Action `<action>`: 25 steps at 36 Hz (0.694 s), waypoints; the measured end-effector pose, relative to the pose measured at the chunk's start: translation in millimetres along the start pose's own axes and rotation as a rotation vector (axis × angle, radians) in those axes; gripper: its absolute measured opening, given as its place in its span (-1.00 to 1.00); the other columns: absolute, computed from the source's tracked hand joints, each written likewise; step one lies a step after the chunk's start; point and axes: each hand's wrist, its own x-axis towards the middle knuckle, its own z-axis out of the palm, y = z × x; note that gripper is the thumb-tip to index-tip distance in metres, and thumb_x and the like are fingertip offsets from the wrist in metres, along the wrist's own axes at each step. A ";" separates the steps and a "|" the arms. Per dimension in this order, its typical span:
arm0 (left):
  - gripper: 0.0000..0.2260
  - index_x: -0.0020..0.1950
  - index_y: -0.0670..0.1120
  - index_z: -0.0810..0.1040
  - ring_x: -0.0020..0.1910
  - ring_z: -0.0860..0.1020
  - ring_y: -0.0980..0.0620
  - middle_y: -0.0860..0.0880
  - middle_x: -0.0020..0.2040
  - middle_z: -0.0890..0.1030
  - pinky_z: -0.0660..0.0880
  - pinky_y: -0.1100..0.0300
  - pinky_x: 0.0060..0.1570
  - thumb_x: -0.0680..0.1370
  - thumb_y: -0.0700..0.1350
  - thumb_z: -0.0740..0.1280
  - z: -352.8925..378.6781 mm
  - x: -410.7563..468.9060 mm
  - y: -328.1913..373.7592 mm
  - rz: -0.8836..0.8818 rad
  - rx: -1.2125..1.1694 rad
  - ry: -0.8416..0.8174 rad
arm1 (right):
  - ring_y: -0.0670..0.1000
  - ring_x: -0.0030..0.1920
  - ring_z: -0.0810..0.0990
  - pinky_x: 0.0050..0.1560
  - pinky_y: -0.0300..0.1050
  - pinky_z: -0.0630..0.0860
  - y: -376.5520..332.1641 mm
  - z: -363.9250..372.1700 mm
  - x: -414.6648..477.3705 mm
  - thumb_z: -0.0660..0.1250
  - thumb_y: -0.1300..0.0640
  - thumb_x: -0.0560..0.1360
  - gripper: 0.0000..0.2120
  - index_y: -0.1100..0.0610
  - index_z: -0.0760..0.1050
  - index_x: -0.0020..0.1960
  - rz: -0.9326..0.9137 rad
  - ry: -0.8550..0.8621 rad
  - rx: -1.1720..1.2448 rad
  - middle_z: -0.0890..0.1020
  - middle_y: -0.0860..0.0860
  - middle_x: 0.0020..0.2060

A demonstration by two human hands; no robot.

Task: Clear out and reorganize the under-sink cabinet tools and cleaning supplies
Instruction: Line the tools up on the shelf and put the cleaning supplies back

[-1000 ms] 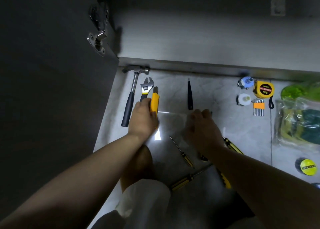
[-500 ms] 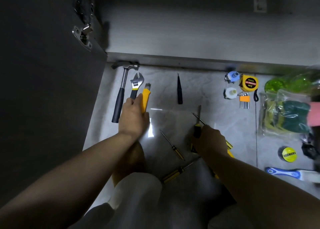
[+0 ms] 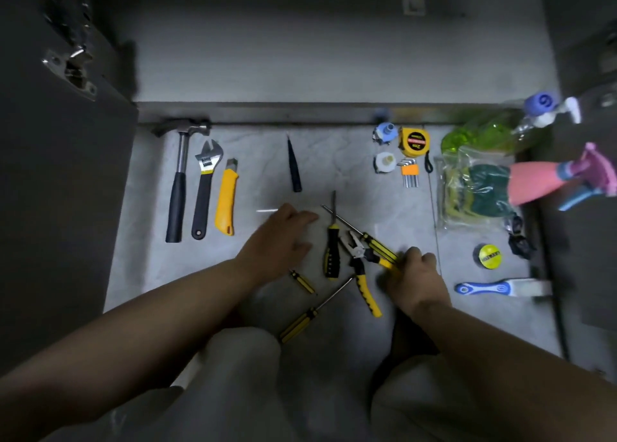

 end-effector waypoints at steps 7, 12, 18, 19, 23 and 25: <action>-0.33 0.60 0.13 0.26 0.13 0.45 0.00 -0.02 0.21 0.34 0.47 0.18 0.07 0.54 -0.12 0.44 27.8 -2.1 14.0 0.123 0.010 -0.190 | 0.24 0.06 0.57 -0.01 0.05 0.51 1.3 1.2 -4.8 0.38 -0.08 0.51 -0.55 0.07 0.32 0.29 -0.093 0.008 0.007 0.34 0.09 0.16; -0.33 0.62 0.10 0.23 0.22 0.41 0.02 0.00 0.26 0.32 0.38 0.27 0.12 0.55 -0.14 0.41 33.5 -2.0 16.6 0.126 0.046 -0.229 | 0.16 0.13 0.52 0.03 0.06 0.54 -10.3 6.8 -5.9 0.34 -0.37 0.42 -0.36 0.09 0.34 0.23 -0.102 0.062 -0.044 0.43 0.07 0.13; -0.42 0.58 0.02 0.33 0.22 0.46 0.00 -0.04 0.33 0.37 0.42 0.25 0.11 0.56 -0.19 0.35 27.3 -6.8 18.5 0.143 0.047 -0.126 | 0.09 0.14 0.46 -0.01 0.05 0.58 -15.6 26.8 -11.8 0.40 -0.30 0.40 -0.29 0.10 0.22 0.32 -0.092 0.109 -0.159 0.39 0.06 0.18; -0.46 0.55 -0.02 0.37 0.18 0.49 -0.02 -0.07 0.31 0.39 0.48 0.18 0.13 0.56 -0.21 0.34 23.0 -7.3 18.9 0.133 0.042 -0.086 | 0.10 0.14 0.46 -0.03 0.04 0.57 -16.5 28.3 -12.1 0.42 -0.25 0.41 -0.31 0.10 0.22 0.32 -0.091 0.112 -0.158 0.40 0.06 0.18; -0.63 0.36 -0.15 0.54 0.18 0.52 -0.15 -0.15 0.26 0.47 0.50 -0.06 0.18 0.54 -0.25 0.36 0.8 -10.4 8.0 0.023 0.089 0.184 | 0.09 0.08 0.53 -0.09 -0.01 0.56 -19.6 29.2 -11.4 0.44 -0.18 0.42 -0.37 0.11 0.27 0.30 -0.099 0.081 -0.141 0.46 0.06 0.14; -0.67 0.31 -0.07 0.56 0.19 0.48 -0.15 -0.11 0.23 0.47 0.47 -0.03 0.16 0.54 -0.19 0.37 -12.3 -12.4 0.4 -0.067 0.164 0.359 | 0.08 0.01 0.56 -0.16 -0.05 0.53 -20.6 27.0 -10.6 0.38 -0.23 0.45 -0.43 0.10 0.34 0.27 -0.150 0.050 -0.175 0.46 0.05 0.11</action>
